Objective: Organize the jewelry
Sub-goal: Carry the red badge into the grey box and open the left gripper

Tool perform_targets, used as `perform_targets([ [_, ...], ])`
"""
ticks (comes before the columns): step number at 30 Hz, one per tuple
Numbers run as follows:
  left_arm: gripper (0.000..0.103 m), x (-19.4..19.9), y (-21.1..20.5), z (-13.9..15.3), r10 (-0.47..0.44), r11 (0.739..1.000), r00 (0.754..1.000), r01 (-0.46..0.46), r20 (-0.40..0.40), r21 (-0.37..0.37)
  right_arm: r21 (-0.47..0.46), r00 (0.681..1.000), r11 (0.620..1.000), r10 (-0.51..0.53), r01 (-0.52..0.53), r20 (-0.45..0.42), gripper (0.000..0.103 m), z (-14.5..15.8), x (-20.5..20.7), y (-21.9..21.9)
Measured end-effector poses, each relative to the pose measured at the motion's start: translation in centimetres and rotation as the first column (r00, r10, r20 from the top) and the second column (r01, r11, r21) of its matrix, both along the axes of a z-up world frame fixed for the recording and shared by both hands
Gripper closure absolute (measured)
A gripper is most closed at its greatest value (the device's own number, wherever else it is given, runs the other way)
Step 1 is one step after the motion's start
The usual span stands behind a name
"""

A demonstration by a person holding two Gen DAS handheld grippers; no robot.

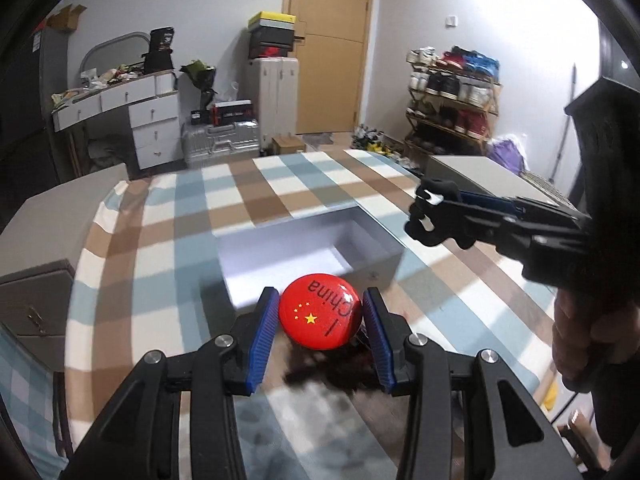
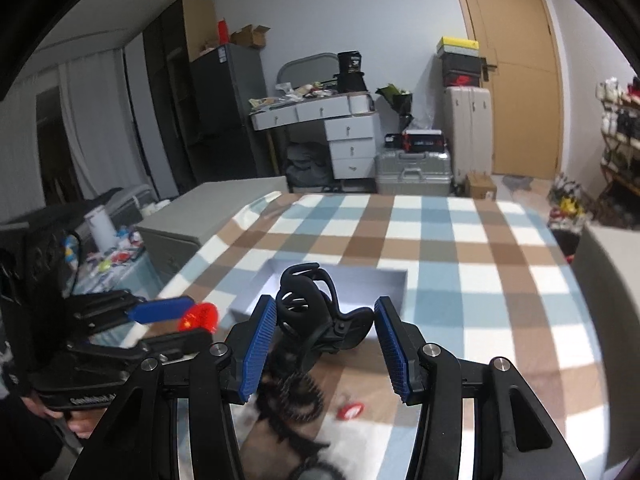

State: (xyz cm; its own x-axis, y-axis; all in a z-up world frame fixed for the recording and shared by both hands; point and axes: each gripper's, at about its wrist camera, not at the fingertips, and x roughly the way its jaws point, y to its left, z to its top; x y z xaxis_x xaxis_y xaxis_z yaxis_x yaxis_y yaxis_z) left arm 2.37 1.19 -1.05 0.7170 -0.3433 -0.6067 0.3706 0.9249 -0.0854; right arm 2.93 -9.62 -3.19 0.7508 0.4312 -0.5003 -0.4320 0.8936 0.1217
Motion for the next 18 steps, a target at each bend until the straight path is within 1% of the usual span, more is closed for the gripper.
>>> perform_targets([
  [6, 0.066, 3.3, 0.6, -0.5, 0.025, 1.000, 0.999, -0.025, -0.023, -0.001, -0.015, 0.999, 1.000, 0.001, -0.001, -0.035, 0.053, 0.0, 3.6, 1.3],
  [9, 0.066, 4.1, 0.4, -0.6, 0.026, 1.000, 0.999, -0.026, -0.028, 0.006, -0.021, 0.999, 1.000, 0.002, -0.003, -0.051, 0.053, -0.3, 5.0, 1.7],
  [13, 0.066, 5.9, 0.1, -1.0, 0.030, 1.000, 0.998, -0.029, -0.061, 0.006, -0.029, 0.996, 0.999, 0.017, -0.020, -0.084, 0.053, -1.0, 6.7, 2.3],
  [18, 0.066, 7.4, -0.4, -1.3, 0.022, 1.000, 0.996, -0.020, -0.085, 0.022, 0.001, 0.990, 0.999, 0.045, -0.046, -0.130, 0.053, -1.9, 8.3, 2.2],
])
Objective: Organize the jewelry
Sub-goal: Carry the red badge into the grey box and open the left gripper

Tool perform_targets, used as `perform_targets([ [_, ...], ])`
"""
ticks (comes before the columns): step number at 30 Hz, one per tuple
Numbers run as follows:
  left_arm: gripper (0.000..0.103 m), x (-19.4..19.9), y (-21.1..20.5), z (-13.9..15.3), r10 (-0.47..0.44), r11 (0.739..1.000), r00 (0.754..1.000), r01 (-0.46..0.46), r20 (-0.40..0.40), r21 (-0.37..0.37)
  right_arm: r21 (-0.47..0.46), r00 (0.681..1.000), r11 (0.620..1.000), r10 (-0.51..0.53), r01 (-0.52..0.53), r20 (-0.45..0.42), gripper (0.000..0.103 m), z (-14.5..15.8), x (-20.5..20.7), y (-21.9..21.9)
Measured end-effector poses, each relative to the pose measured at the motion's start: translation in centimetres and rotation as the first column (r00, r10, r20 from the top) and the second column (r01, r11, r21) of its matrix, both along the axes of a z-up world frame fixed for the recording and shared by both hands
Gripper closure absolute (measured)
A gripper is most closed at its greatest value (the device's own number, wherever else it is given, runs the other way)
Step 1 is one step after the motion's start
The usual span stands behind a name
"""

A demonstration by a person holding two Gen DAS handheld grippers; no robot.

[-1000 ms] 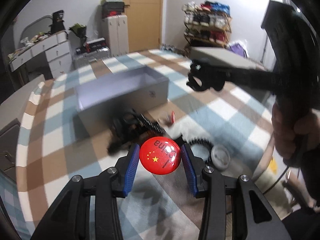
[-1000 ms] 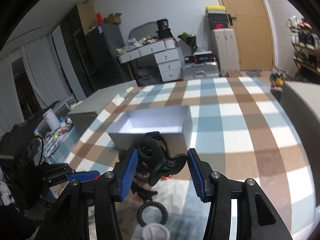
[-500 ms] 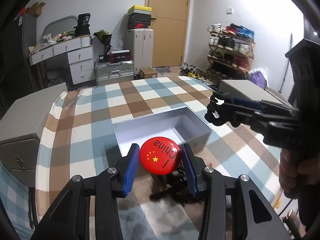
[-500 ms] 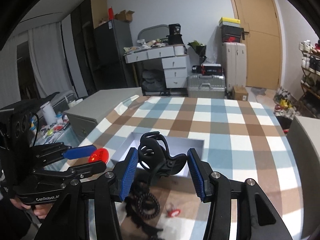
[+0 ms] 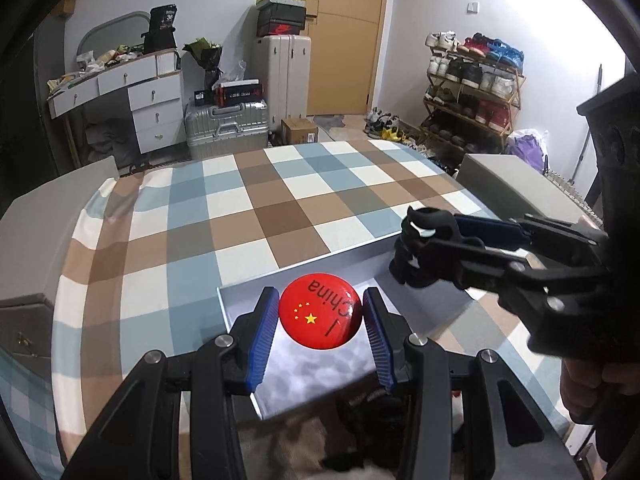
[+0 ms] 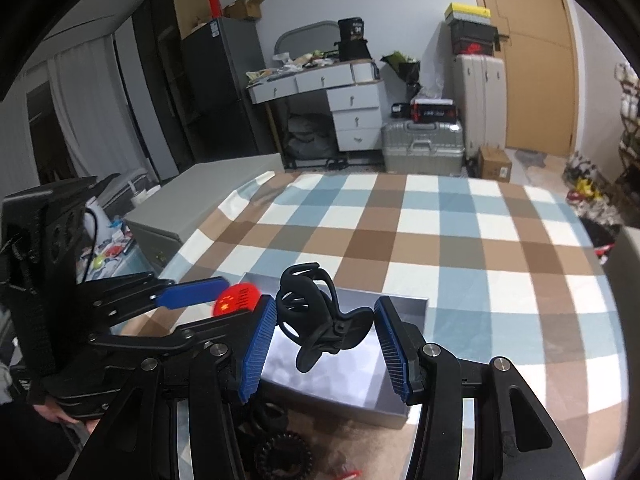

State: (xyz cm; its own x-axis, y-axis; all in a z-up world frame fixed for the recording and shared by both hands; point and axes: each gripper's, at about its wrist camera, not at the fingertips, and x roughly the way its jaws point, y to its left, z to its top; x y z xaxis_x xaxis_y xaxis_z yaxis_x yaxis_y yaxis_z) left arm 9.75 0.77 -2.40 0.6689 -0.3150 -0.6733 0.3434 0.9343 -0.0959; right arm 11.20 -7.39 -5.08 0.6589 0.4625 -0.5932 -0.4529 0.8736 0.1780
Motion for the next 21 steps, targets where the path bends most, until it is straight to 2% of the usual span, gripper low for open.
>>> perform_targets([
  [16, 0.066, 2.5, -0.1, -2.1, -0.038, 0.999, 0.992, 0.036, -0.124, -0.024, 0.014, 0.988, 0.999, 0.045, -0.044, -0.151, 0.053, -3.7, 3.7, 0.7],
  [21, 0.065, 2.7, 0.2, -2.5, -0.029, 0.999, 0.988, 0.022, -0.149, -0.048, 0.023, 0.988, 0.999, 0.046, -0.043, -0.149, 0.051, -3.9, 4.2, 0.8],
])
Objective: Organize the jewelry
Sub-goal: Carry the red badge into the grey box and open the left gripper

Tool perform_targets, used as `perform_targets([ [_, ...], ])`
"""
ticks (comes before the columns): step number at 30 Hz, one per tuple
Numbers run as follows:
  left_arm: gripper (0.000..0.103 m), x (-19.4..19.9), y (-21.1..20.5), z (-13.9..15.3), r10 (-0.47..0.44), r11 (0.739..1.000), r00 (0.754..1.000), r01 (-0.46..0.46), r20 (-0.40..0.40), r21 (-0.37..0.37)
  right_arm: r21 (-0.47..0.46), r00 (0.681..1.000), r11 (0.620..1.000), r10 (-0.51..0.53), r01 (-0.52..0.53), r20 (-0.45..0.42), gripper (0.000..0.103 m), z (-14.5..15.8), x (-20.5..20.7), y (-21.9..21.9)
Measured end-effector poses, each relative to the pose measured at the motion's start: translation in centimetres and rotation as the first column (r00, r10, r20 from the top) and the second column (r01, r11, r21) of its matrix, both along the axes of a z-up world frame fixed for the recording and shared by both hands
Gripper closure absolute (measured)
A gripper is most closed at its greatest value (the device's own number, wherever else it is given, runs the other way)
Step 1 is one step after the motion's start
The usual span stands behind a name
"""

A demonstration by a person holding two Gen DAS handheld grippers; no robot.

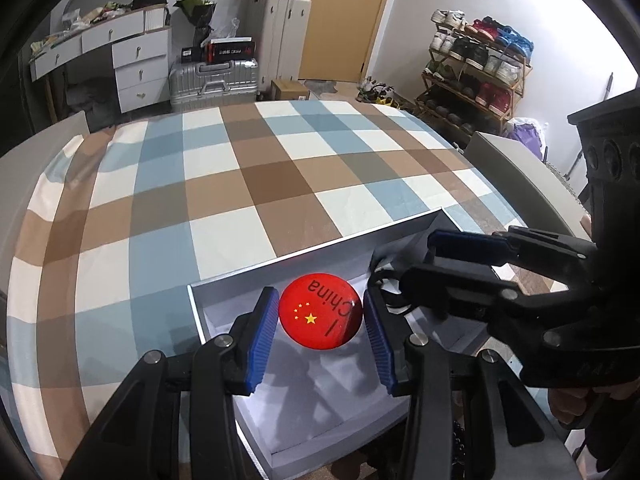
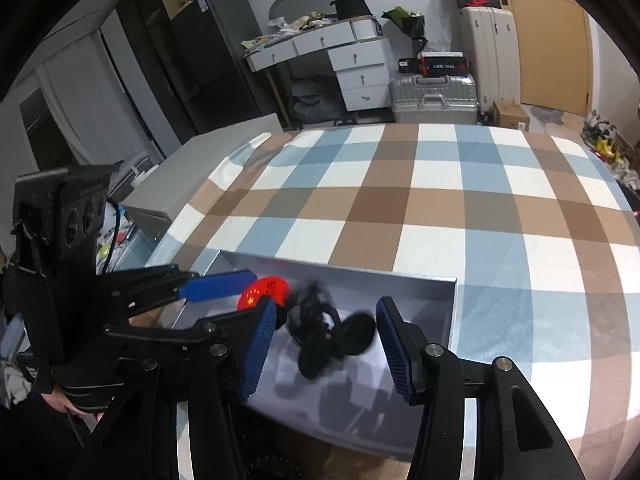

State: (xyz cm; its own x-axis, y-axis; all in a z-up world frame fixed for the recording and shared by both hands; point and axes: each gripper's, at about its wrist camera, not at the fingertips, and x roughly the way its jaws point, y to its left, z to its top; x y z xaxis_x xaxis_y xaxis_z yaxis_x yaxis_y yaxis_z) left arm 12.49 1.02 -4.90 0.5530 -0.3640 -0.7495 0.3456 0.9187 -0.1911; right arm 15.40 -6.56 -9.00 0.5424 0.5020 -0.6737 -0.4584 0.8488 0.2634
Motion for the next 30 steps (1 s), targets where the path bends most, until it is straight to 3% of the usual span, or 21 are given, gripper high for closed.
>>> perform_targets([
  [2, 0.060, -0.2, 0.2, 0.3, 0.015, 1.000, 1.000, -0.015, 0.014, 0.004, 0.008, 1.000, 1.000, 0.002, -0.002, 0.005, 0.046, 0.1, -0.1, -0.2],
  [4, 0.048, -0.6, 0.4, 0.8, 0.032, 0.999, 0.999, -0.033, 0.036, 0.006, 0.028, 1.000, 1.000, -0.016, 0.015, 0.020, 0.040, 0.4, -0.6, -0.9],
  [6, 0.044, -1.1, 0.6, 1.4, 0.054, 0.998, 0.996, -0.055, 0.068, 0.014, 0.046, 0.999, 0.998, -0.033, 0.031, 0.034, 0.039, 0.8, -1.2, -1.6],
  [11, 0.043, -2.6, 0.6, 2.9, 0.094, 0.995, 0.986, -0.098, 0.135, 0.030, 0.096, 0.991, 0.991, -0.102, 0.094, 0.082, 0.027, 2.0, -3.0, -3.9],
  [16, 0.033, -3.8, 0.5, 3.9, 0.131, 0.989, 0.972, -0.142, 0.196, 0.042, 0.122, 0.982, 0.984, -0.145, 0.130, 0.121, 0.019, 3.1, -5.1, -5.5],
  [26, 0.032, -6.5, 0.2, 5.1, 0.210, 0.970, 0.937, -0.234, 0.281, 0.057, 0.162, 0.955, 0.976, -0.182, 0.146, 0.235, 0.004, 5.3, -9.9, -7.0],
  [28, 0.021, -7.1, 0.0, 5.3, 0.220, 0.966, 0.927, -0.250, 0.303, 0.065, 0.161, 0.947, 0.975, -0.192, 0.154, 0.259, 0.001, 5.6, -10.6, -7.1],
  [30, 0.018, -7.8, -0.2, 5.6, 0.235, 0.959, 0.914, -0.274, 0.331, 0.075, 0.157, 0.938, 0.975, -0.199, 0.159, 0.283, 0.000, 5.9, -11.5, -7.1],
])
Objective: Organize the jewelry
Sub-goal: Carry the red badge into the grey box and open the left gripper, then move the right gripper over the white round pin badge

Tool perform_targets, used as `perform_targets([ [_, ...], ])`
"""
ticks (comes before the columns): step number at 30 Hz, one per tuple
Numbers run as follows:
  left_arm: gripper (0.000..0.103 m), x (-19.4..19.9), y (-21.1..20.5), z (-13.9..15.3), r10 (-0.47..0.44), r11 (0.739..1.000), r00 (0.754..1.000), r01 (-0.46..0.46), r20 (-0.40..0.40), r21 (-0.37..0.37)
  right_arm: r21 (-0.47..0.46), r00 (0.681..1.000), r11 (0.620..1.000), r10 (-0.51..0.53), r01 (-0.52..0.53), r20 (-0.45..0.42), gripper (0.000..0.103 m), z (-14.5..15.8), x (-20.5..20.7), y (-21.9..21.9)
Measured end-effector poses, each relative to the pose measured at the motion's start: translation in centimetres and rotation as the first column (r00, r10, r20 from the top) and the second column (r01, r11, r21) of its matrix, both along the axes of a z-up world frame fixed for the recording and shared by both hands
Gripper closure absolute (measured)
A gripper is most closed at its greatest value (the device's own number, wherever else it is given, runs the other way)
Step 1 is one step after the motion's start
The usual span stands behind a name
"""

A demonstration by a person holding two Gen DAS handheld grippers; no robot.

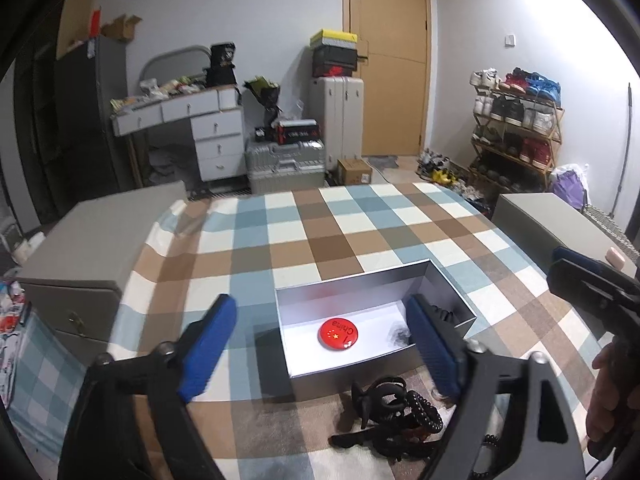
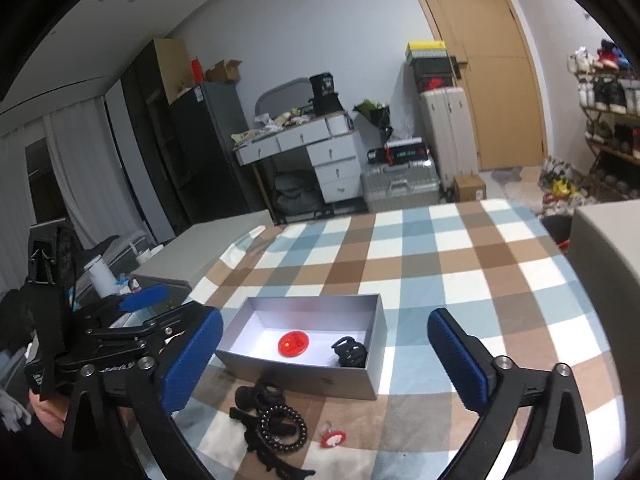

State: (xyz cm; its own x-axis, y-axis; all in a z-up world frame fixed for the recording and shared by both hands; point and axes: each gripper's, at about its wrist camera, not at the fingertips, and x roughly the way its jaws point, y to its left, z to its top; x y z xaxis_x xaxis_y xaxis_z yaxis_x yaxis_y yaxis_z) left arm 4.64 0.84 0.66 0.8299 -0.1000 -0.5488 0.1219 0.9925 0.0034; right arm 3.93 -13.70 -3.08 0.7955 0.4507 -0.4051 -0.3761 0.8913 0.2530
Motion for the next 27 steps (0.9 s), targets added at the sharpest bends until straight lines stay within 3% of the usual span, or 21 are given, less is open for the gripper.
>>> perform_targets([
  [8, 0.015, -2.1, -0.3, 0.1, 0.052, 0.999, 0.998, -0.052, 0.035, 0.000, -0.015, 0.999, 1.000, -0.007, 0.007, 0.046, 0.000, 0.2, -2.7, -0.2],
  [13, 0.005, -3.6, -0.3, -0.4, 0.094, 0.996, 0.994, -0.094, 0.052, -0.003, -0.020, 0.998, 1.000, -0.004, 0.005, 0.064, 0.000, -0.1, -4.4, -0.2],
  [17, 0.002, -4.7, -0.3, -0.8, 0.112, 0.994, 0.992, -0.111, 0.062, -0.024, -0.043, 0.997, 0.999, 0.003, 0.001, 0.073, 0.000, -0.7, -5.7, 0.0],
  [27, 0.001, -6.6, -0.6, -3.8, 0.128, 0.990, 0.992, -0.128, 0.003, -0.058, -0.107, 1.000, 0.994, 0.016, -0.016, 0.005, 0.000, -4.0, -8.1, 0.5],
])
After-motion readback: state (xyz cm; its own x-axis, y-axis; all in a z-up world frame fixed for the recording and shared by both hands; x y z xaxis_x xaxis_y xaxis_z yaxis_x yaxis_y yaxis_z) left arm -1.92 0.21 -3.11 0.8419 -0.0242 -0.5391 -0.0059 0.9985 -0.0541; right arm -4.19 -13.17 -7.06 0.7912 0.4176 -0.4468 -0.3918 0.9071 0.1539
